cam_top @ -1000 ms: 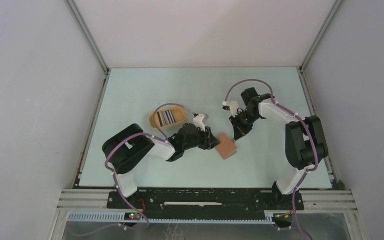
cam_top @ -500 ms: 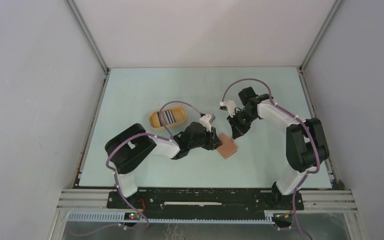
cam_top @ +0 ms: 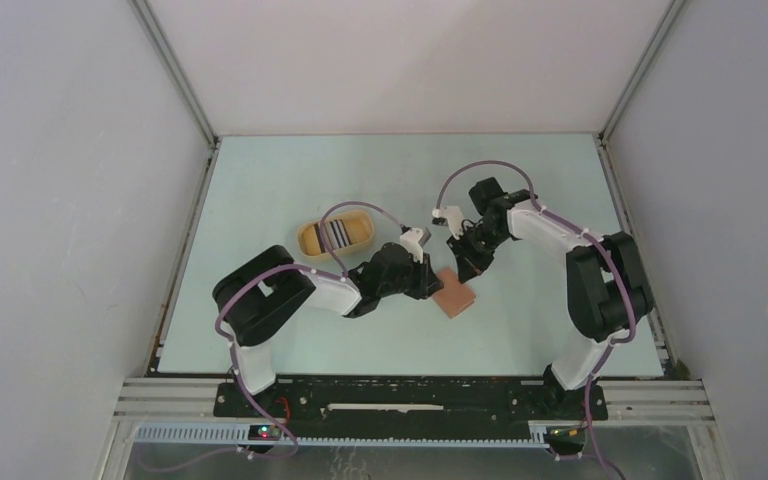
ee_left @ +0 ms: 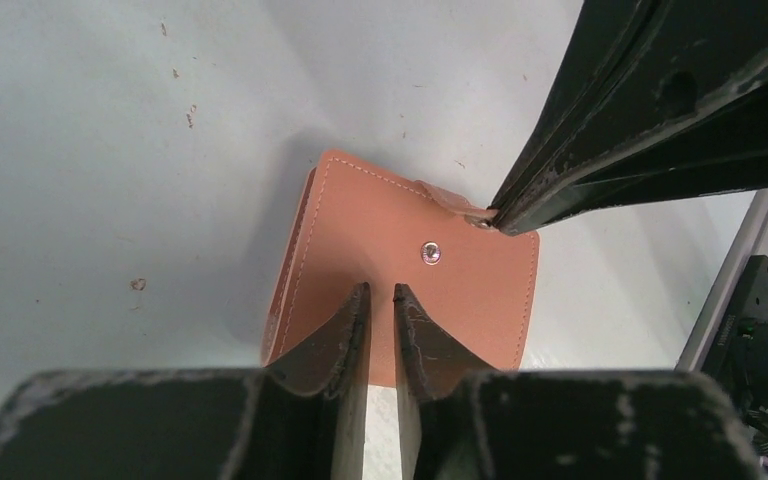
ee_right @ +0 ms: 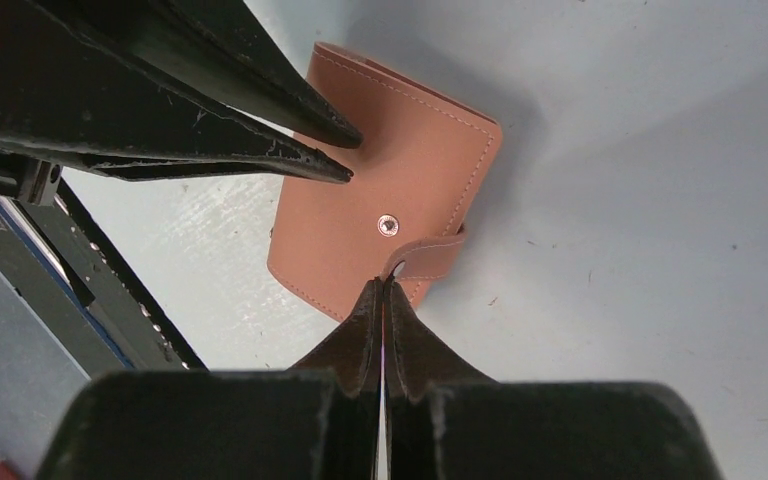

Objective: Put the credit cards into the card holder
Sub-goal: Close the card holder at the center of the board.

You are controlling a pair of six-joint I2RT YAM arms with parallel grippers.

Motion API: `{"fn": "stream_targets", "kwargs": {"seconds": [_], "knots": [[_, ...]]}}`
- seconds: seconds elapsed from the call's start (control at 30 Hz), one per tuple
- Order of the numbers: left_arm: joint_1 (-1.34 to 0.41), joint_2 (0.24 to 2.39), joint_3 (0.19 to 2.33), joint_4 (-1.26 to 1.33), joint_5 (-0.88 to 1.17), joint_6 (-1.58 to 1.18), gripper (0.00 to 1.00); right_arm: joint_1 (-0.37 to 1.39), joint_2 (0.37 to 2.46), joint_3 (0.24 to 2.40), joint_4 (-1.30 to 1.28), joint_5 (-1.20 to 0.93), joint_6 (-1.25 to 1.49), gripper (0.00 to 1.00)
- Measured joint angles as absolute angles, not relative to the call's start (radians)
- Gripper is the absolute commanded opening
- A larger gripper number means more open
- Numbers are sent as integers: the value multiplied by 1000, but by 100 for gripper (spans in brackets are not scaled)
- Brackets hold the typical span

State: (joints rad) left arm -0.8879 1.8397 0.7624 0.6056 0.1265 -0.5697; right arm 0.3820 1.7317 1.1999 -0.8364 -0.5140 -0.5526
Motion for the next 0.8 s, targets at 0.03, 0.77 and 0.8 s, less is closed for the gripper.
{"fn": "stream_targets", "kwargs": {"seconds": [0.03,0.77,0.8], "knots": [[-887,1840,762,607,127,-572,17,382,1737,1200,-836,-518,-553,0],[-880,1846,762,618,143,-580,14,402,1790,1200,-832,-527,-551,0],[-880,1846,762,619,143,-580,14,405,1790,1200,-831,-523,-550,0]]}}
